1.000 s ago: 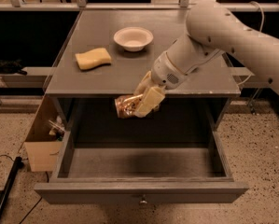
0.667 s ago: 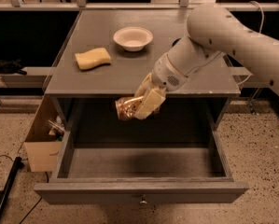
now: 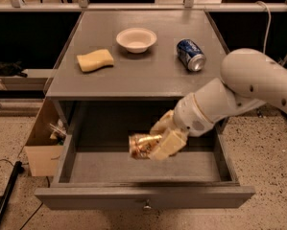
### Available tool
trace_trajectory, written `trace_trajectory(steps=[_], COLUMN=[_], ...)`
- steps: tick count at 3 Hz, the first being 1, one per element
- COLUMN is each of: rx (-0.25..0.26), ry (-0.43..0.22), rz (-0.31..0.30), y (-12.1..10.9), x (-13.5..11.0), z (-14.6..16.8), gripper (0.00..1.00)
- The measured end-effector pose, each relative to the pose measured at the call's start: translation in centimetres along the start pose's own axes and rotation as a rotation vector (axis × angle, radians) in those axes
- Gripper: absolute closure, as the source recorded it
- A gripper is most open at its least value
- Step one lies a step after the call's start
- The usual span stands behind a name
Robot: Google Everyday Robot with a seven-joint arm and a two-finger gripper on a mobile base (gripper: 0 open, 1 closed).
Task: Pick orange can from top drawer and place on counter
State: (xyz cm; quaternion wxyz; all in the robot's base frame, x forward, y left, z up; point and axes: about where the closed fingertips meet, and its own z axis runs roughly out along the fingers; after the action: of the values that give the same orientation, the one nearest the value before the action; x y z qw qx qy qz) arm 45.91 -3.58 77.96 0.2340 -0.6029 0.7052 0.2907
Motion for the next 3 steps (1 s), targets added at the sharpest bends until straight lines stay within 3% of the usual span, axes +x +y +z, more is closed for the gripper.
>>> trace_trajectory(steps=[1,2,3], rx=[-0.016,-0.018,0.029], ry=[0.018,0.03,0.055], rz=[0.033,0.037,-0.002], y=[0.7,-1.4,-3.2], x=[2.0,0.5,-3.9], z=[0.4,0.7,-0.8], gripper=[1.0,1.0,1.0])
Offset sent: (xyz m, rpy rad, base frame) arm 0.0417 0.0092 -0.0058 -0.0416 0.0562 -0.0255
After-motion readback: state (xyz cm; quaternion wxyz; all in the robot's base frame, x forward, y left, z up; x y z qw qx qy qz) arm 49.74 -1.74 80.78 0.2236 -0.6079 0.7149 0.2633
